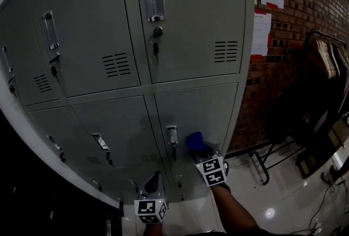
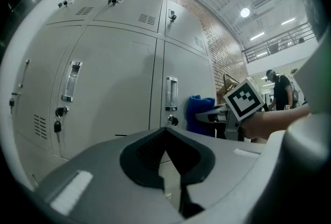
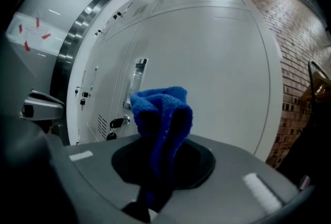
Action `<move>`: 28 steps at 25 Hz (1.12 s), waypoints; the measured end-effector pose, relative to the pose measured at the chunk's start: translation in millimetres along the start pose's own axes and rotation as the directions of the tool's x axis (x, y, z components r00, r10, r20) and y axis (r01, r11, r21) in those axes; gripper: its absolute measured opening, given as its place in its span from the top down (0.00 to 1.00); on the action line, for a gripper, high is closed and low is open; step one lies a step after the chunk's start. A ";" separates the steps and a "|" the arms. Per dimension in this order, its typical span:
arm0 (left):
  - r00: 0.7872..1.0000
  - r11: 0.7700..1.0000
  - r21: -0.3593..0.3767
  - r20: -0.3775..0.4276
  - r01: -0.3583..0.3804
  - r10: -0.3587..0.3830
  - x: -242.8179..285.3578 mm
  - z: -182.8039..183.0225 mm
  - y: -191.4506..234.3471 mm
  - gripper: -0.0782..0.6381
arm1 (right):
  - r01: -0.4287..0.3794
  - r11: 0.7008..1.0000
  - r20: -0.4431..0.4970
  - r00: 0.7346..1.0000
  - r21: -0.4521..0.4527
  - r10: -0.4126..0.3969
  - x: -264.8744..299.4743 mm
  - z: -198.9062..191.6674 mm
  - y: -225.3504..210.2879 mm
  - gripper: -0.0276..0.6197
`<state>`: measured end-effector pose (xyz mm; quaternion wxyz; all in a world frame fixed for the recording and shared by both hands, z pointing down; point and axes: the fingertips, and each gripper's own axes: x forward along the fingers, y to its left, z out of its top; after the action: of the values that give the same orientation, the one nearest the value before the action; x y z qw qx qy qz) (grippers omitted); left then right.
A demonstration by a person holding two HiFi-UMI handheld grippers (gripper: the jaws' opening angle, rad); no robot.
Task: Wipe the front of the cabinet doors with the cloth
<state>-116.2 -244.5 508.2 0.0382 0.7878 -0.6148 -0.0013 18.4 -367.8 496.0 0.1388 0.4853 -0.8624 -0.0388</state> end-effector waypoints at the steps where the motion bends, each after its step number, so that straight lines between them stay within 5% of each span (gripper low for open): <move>1: 1.000 1.000 -0.002 0.003 0.009 -0.009 1.7 0.0 -4.0 0.87 | 0.015 1.000 -0.002 1.000 0.000 -0.015 -2.8 -2.3 -7.0 0.86; 16: 0.999 0.997 0.065 0.006 0.031 -0.031 23.4 1.9 -39.6 0.87 | 0.241 0.969 -0.083 0.968 0.054 -0.236 -43.1 -46.9 -114.1 0.86; 28: 1.000 1.000 0.021 0.022 0.009 -0.009 25.9 -3.9 -46.6 0.87 | 0.229 0.971 -0.071 0.972 0.072 -0.224 -60.0 -84.7 -114.8 0.86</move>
<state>-64.6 -258.2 510.4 0.0235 0.7908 -0.6116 -0.0037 166.1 -371.5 542.0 0.1407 0.5867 -0.7975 -0.0050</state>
